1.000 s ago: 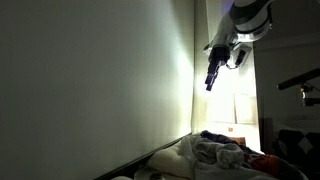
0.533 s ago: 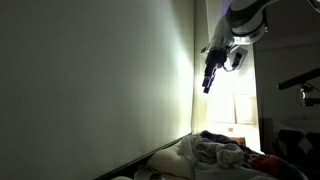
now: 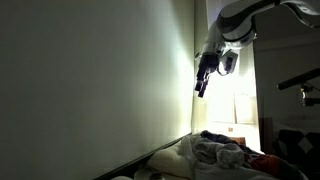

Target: Close the bag

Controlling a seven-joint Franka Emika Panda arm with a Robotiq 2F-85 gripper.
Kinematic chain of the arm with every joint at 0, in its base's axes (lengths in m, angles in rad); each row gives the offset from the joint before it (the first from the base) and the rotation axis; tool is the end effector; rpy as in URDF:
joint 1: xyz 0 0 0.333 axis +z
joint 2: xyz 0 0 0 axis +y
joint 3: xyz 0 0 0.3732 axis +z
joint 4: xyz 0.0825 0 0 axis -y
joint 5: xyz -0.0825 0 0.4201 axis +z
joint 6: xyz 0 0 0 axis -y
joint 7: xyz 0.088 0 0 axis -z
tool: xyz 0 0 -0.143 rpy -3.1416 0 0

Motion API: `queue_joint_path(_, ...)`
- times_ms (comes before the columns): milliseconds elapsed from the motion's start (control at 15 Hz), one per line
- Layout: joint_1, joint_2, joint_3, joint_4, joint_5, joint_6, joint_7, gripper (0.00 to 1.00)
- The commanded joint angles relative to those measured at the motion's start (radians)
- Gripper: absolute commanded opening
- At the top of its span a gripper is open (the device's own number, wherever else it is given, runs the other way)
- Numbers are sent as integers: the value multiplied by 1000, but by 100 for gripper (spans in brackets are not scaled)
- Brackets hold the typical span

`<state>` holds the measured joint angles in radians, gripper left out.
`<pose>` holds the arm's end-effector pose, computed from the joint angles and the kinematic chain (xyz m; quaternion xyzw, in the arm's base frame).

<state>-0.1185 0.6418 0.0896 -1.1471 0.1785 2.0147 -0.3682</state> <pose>0.8349 -0.0293 0.4562 -0.9793 -0.1265 -0.1328 0.0853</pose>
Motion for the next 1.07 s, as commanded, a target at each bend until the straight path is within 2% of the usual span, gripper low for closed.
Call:
queue_joint_path(0, 15, 104, -14, 172, -21, -112, 62, 100)
queue_joint_path(600, 26, 317, -20, 461, -37, -337, 156, 100)
queue_joint_path(1000, 47, 390, -39, 560, -80, -376, 239, 100)
